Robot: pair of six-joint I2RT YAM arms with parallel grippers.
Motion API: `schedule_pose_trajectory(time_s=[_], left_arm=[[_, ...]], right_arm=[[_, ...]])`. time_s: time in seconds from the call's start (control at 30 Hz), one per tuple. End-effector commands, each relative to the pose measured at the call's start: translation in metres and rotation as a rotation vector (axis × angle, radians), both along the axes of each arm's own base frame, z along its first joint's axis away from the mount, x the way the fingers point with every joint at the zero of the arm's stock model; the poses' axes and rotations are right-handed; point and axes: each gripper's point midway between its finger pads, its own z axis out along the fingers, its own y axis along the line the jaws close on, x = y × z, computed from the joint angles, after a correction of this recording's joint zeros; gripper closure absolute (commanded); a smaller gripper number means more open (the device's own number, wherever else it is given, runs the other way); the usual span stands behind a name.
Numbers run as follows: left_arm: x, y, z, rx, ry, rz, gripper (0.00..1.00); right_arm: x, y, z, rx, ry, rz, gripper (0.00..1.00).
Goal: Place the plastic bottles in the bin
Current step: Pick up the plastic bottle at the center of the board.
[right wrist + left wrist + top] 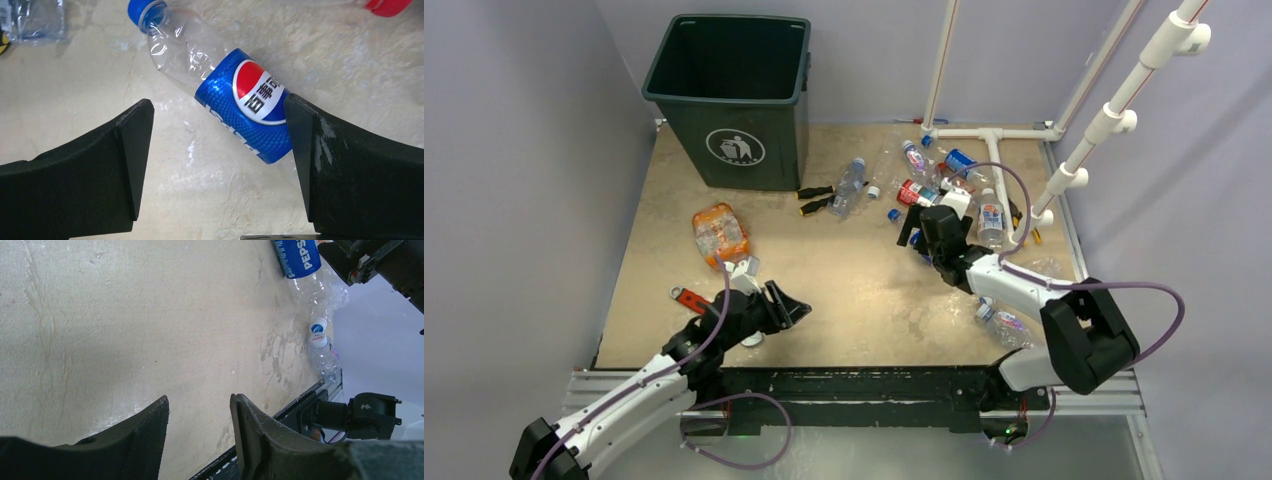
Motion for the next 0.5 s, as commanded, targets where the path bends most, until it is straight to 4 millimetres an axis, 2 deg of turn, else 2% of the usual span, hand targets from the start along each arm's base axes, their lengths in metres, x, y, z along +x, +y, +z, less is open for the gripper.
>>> schedule_pose_trajectory(time_s=[0.0, 0.1, 0.23, 0.3, 0.4, 0.47], left_arm=[[-0.001, -0.004, 0.001, -0.021, 0.002, -0.013, 0.52], [-0.001, -0.004, 0.0, -0.016, 0.001, -0.014, 0.52], [-0.001, -0.003, -0.003, -0.008, 0.002, -0.013, 0.52], [-0.001, -0.004, -0.004, -0.008, 0.004, -0.016, 0.52], [-0.001, -0.004, -0.005, -0.001, 0.01, -0.022, 0.52], [-0.002, -0.004, -0.004, 0.001, 0.012, -0.02, 0.52]], right_arm=[[-0.004, 0.02, 0.02, 0.107, -0.008, 0.043, 0.01], [-0.004, 0.005, 0.032, 0.04, -0.034, 0.009, 0.01], [-0.003, -0.008, 0.027, -0.051, -0.02, -0.001, 0.01], [-0.004, -0.005, 0.018, -0.065, 0.002, 0.029, 0.01], [-0.002, 0.012, 0.009, -0.025, 0.003, 0.104, 0.01], [-0.008, 0.026, 0.003, 0.013, 0.006, 0.191, 0.01]])
